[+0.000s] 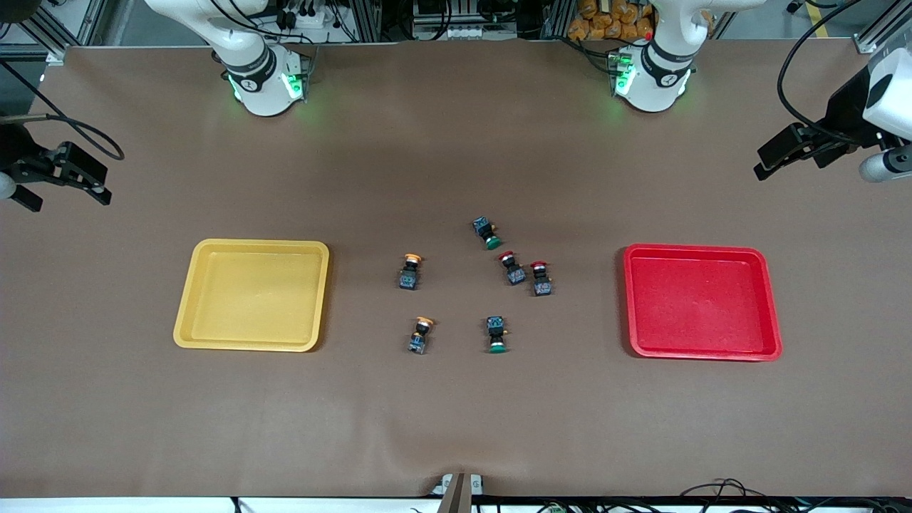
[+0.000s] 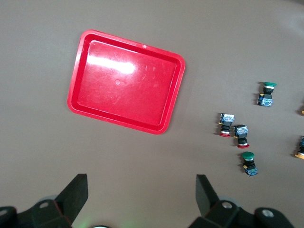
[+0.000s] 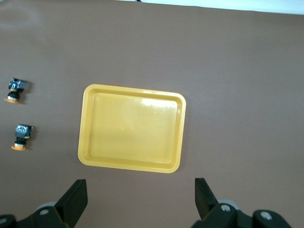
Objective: Place red and yellow buttons in trays
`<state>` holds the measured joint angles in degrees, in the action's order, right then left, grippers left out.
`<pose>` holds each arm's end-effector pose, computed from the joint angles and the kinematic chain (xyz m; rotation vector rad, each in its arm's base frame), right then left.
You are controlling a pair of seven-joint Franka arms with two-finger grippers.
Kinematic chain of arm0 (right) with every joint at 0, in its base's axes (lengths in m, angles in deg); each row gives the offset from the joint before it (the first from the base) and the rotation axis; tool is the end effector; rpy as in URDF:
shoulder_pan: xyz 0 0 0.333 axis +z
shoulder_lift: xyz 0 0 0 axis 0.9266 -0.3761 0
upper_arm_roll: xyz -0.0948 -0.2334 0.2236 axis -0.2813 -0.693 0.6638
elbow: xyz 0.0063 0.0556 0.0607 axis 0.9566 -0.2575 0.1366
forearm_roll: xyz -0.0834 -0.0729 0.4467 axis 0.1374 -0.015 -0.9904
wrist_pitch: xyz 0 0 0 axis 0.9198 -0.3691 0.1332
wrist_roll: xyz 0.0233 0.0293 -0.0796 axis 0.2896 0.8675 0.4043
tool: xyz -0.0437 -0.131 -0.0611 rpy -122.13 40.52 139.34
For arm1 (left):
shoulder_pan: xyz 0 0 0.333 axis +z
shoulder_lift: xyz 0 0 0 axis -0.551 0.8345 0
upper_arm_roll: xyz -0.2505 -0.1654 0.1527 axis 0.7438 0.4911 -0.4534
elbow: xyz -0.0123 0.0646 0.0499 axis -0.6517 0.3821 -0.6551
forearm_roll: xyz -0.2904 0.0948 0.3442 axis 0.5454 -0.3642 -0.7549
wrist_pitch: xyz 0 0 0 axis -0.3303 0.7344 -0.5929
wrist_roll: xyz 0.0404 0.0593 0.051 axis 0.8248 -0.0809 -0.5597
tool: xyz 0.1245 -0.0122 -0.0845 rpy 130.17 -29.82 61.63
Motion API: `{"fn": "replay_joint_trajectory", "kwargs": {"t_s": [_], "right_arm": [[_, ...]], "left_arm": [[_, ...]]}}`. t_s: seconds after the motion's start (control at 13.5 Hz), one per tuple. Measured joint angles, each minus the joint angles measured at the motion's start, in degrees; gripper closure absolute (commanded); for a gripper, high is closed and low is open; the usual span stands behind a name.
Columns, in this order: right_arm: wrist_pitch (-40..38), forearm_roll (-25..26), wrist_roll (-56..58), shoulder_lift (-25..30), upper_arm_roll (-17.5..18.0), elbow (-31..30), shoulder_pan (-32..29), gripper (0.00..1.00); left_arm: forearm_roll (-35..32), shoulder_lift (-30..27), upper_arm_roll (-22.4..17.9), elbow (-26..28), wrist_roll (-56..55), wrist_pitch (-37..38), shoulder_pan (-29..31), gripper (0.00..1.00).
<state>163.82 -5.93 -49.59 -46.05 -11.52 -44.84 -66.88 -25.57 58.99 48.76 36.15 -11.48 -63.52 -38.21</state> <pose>0.6249 -0.0019 0.6218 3.1181 0.0975 0.1783 0.5954 -0.0714 0.6295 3.0794 0.3411 0.0325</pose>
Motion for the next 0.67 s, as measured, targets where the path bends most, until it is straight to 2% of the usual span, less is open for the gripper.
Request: {"fn": "replay_joint_trajectory", "kwargs": {"t_s": [0.67], "right_arm": [[-0.01,0.0,-1.54,0.0,0.0,0.18,0.0,0.0]], "left_arm": [[0.0,0.28,0.06,-1.78,0.0,-0.38,0.19,0.0]]}}
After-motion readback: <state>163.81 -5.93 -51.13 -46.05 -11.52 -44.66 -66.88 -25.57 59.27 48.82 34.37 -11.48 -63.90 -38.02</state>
